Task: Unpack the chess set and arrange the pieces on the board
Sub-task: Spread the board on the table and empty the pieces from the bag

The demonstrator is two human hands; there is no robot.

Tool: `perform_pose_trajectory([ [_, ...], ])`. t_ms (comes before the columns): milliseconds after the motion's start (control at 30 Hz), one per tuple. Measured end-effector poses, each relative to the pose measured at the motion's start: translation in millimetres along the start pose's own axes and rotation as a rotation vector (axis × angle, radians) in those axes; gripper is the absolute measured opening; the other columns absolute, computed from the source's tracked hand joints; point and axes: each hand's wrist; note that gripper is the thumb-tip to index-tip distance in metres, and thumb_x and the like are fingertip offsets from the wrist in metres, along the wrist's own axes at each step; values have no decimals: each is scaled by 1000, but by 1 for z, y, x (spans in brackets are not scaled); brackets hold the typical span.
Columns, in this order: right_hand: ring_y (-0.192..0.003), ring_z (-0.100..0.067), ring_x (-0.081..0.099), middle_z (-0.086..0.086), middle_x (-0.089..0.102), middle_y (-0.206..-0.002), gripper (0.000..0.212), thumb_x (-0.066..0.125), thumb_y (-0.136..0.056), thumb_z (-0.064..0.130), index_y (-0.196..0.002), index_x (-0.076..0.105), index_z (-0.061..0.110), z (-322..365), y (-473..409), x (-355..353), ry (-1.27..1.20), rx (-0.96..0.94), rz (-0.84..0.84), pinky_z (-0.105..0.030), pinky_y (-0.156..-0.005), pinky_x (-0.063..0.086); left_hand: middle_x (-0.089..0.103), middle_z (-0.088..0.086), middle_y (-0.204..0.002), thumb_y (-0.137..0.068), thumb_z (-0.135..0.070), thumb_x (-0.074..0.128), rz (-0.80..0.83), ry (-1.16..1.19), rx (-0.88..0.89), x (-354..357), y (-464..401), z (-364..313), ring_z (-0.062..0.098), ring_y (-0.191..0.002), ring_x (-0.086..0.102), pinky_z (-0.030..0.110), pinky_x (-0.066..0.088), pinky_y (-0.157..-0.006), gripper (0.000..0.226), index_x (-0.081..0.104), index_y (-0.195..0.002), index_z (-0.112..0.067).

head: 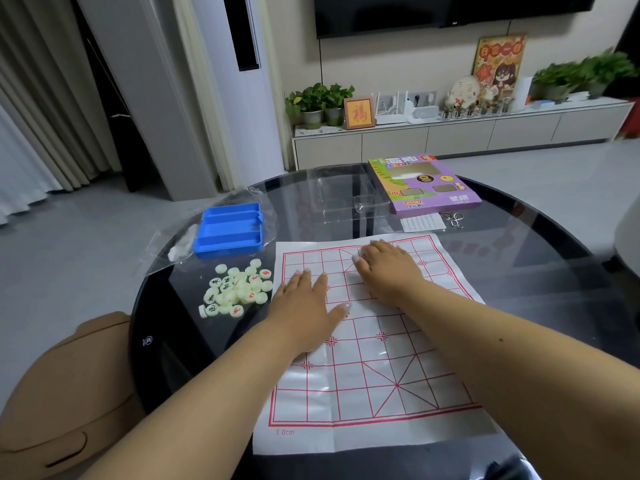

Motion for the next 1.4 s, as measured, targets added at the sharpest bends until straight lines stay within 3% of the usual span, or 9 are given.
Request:
perform_pose_trajectory([
  [133, -132, -22, 39, -5, 46, -142, 48, 30, -100, 40, -135, 48, 12, 27, 1, -7, -59, -44, -81, -37, -107, 30, 24, 3, -157, -97, -56, 33, -208, 193, -6, -10, 12, 12, 21, -145, 16, 38, 18, -116, 65, 24, -151, -21],
  [233, -124, -21, 46, -3, 54, -134, 45, 36, -99, 42, -130, 54, 15, 56, 3, -10, -173, -130, -92, -36, -102, 36, 51, 1, -134, -97, -41, 47, -493, 274, -86, -18, 24, 32, 19, -125, 39, 32, 35, -100, 43, 52, -134, -19],
  [333, -115, -19, 50, -2, 59, -122, 40, 44, -96, 42, -122, 61, 17, 85, 6, -8, -259, -216, -72, -34, -95, 40, 59, 3, -117, -95, -28, 54, -631, 353, -222, -19, 35, 62, 19, -111, 46, 29, 39, -86, 27, 64, -118, -17],
  [533, -98, -19, 57, -3, 64, -108, 32, 65, -85, 32, -113, 67, 16, 136, 10, 2, -320, -323, 20, -30, -82, 45, 63, 8, -107, -85, -13, 66, -662, 478, -360, 3, 53, 113, 30, -99, 56, 41, 47, -90, 24, 72, -108, -15],
  [667, -101, -21, 56, -3, 62, -112, 40, 72, -79, 31, -117, 64, 17, 151, 11, 9, -267, -307, 60, -29, -81, 44, 61, 6, -105, -83, -14, 70, -660, 460, -314, 16, 64, 122, 26, -98, 51, 29, 41, -88, 25, 72, -108, -15],
  [767, -102, -22, 57, -5, 62, -113, 43, 73, -78, 28, -118, 62, 17, 157, 11, 13, -213, -262, 107, -32, -85, 48, 59, 3, -104, -82, -20, 73, -672, 420, -279, 19, 66, 121, 23, -99, 45, 23, 35, -87, 26, 72, -108, -17],
  [967, -102, -25, 57, -9, 60, -114, 39, 71, -79, 20, -115, 61, 13, 164, 13, 16, -188, -235, 85, -31, -85, 46, 56, 1, -106, -84, -27, 71, -632, 355, -220, 24, 68, 115, 23, -102, 43, 36, 41, -93, 32, 70, -115, -19],
  [1200, -99, -29, 58, -12, 61, -110, 32, 65, -82, 19, -111, 60, 7, 164, 16, 13, -93, -167, 69, -34, -82, 47, 54, 5, -120, -88, -23, 66, -674, 393, -354, 27, 80, 126, 24, -107, 41, 29, 34, -95, 46, 57, -132, -14],
  [1400, -93, -30, 59, -13, 63, -102, 24, 64, -82, 13, -104, 59, 5, 169, 19, 17, -136, -153, 85, -34, -75, 46, 63, 5, -111, -86, -20, 69, -666, 479, -383, 31, 76, 132, 25, -100, 53, 36, 46, -90, 30, 69, -114, -12],
])
Point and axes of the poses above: each hand's wrist, its own y-axis away from the middle knuckle, its own x-axis out of the palm, z = x × y
